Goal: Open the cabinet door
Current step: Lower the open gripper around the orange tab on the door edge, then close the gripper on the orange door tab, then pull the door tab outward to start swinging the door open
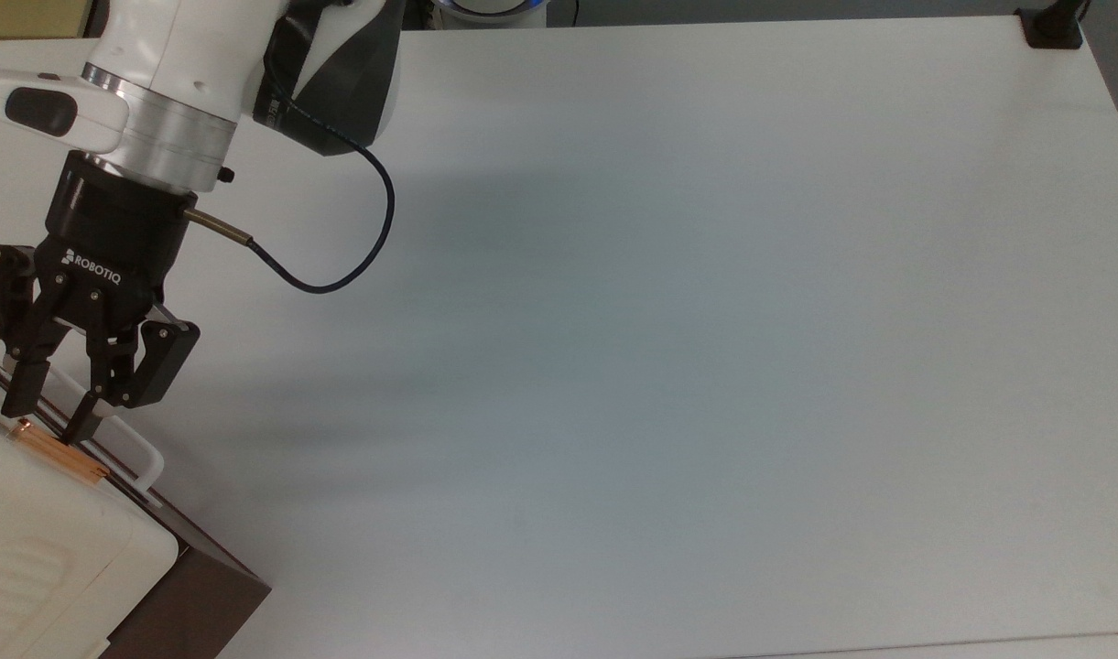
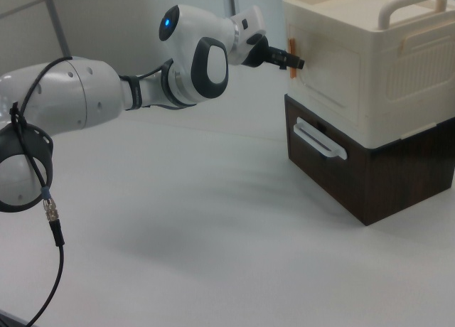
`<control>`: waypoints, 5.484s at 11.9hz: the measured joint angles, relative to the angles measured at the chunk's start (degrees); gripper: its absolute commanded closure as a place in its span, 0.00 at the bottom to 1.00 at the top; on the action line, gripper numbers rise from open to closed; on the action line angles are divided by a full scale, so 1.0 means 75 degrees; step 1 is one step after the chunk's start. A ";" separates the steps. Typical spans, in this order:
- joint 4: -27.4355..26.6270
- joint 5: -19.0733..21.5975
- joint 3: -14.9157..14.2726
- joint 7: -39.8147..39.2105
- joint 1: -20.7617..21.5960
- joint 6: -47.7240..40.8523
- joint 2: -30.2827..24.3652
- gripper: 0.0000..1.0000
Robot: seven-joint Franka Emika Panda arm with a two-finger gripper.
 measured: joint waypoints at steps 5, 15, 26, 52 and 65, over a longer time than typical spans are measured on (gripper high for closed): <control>0.0003 -0.0005 -0.0011 0.0231 0.0008 -0.0001 0.0001 0.43; 0.0251 -0.0047 -0.0008 0.0250 0.0264 0.0001 0.0002 0.45; 0.0284 -0.0725 -0.0162 0.0276 0.0206 0.0001 0.0011 0.52; 0.0296 -0.0748 -0.0195 0.0277 0.0177 0.0007 0.0026 0.35; 0.0399 -0.1087 -0.0195 0.0284 0.0162 0.0007 0.0161 0.38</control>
